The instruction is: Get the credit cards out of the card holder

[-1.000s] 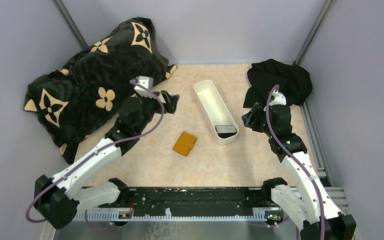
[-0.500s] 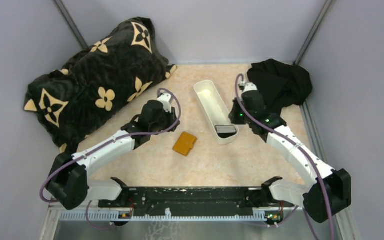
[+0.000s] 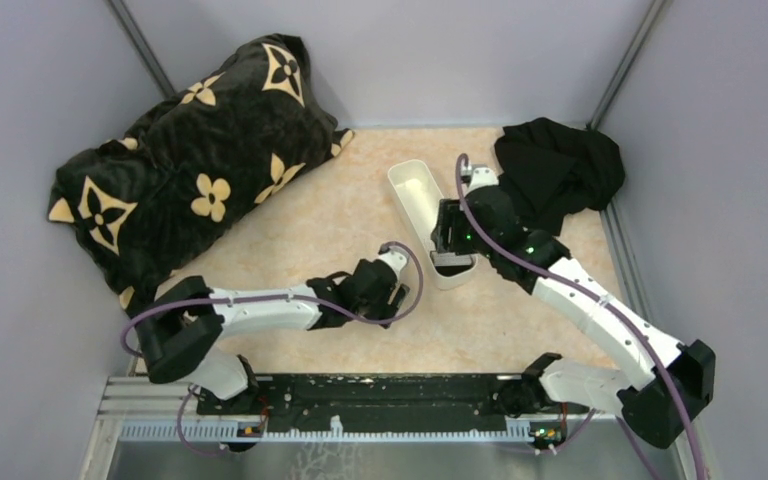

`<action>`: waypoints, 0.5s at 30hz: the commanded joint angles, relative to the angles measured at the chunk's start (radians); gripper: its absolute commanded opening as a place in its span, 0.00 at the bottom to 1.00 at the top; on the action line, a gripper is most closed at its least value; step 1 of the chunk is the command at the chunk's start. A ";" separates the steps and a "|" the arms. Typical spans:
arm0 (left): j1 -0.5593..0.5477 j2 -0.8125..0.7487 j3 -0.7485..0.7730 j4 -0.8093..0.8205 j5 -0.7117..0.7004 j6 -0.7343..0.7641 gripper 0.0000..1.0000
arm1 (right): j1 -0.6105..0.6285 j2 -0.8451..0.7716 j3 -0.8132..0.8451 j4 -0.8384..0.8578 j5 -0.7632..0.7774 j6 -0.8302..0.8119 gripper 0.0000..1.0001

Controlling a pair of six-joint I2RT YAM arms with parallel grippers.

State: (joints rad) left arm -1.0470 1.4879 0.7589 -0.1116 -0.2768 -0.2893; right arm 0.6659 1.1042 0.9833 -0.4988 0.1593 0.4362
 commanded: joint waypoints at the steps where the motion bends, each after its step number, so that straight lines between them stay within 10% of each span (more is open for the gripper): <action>1: -0.052 0.077 0.050 -0.055 -0.186 -0.050 0.79 | -0.098 -0.075 0.099 -0.041 -0.016 -0.053 0.55; 8: -0.065 0.222 0.104 -0.154 -0.339 -0.101 0.64 | -0.127 -0.121 0.059 -0.073 -0.033 -0.059 0.55; 15: -0.067 0.219 0.083 -0.202 -0.400 -0.103 0.00 | -0.139 -0.138 -0.005 -0.058 -0.047 -0.044 0.55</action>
State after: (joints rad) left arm -1.1103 1.6756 0.8726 -0.2005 -0.6472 -0.3649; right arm 0.5385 0.9943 0.9962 -0.5709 0.1291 0.3931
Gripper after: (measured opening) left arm 0.094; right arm 0.554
